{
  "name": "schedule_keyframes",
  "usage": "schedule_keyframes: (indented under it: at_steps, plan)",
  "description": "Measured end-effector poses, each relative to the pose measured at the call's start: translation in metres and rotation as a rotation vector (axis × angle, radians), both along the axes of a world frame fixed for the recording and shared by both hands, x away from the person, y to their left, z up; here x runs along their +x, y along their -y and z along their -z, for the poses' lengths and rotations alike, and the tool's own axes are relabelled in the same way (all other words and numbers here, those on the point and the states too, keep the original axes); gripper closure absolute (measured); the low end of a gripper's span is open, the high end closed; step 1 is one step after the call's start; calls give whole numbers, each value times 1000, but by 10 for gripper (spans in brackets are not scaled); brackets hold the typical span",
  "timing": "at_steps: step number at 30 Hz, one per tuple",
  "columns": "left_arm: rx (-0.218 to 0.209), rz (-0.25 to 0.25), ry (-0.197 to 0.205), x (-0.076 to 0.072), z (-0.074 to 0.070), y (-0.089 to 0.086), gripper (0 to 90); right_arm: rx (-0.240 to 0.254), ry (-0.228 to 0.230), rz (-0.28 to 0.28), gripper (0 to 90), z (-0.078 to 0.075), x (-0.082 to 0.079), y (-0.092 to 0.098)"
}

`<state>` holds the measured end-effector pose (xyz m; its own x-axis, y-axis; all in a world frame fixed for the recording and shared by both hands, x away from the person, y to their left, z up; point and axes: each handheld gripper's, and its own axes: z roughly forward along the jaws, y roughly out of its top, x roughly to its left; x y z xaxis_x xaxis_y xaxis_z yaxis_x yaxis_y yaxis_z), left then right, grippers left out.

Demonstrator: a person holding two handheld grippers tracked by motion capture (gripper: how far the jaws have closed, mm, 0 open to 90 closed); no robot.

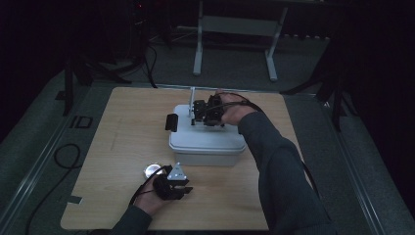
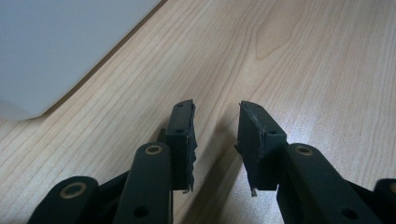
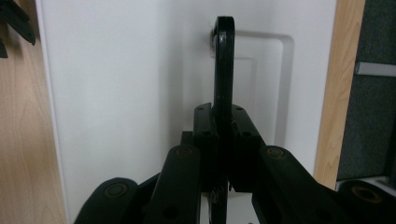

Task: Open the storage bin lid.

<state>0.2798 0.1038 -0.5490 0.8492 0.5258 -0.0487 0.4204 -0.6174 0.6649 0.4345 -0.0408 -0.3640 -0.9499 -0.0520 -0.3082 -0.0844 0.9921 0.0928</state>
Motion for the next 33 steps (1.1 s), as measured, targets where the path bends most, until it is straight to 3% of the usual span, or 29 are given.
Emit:
schedule_keyframes:
  at_steps: [33]
  plan:
    - [-1, 1, 4, -1, 0, 0, 651, -2, 9, -18, 843, -3, -2, 1]
